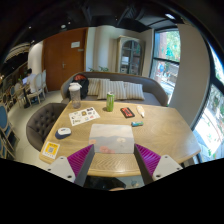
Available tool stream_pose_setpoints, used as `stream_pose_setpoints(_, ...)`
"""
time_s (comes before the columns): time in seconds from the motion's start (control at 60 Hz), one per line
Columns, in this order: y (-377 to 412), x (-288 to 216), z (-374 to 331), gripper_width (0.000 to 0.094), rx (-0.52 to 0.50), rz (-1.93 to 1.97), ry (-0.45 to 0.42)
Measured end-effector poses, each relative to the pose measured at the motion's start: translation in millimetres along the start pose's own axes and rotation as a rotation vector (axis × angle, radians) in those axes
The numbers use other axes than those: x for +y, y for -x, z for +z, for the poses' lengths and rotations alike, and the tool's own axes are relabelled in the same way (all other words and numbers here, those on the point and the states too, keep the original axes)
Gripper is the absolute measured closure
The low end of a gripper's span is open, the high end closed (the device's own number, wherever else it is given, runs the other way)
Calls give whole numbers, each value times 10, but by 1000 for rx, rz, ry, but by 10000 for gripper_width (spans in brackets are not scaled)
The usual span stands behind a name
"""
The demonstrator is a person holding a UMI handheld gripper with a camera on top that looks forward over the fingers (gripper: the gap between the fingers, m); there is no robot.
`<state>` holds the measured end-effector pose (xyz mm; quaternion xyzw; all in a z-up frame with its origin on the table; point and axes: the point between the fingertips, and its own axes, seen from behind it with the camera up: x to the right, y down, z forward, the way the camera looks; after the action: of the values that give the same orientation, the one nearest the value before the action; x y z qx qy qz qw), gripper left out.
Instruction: Arrange mouse
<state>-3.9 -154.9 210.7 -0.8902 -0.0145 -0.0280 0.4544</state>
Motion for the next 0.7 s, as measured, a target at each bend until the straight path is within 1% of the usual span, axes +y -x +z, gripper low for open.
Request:
stream_pose_setpoints(0.267, 47, 3, -38, 112, -7, -6, -10)
stream_pose_setpoints(0.483, 255, 120, 48, 113, -28, -29, -9)
stream_pose_setpoints(0.7, 916, 332, 508, 114, -116, -57, 22)
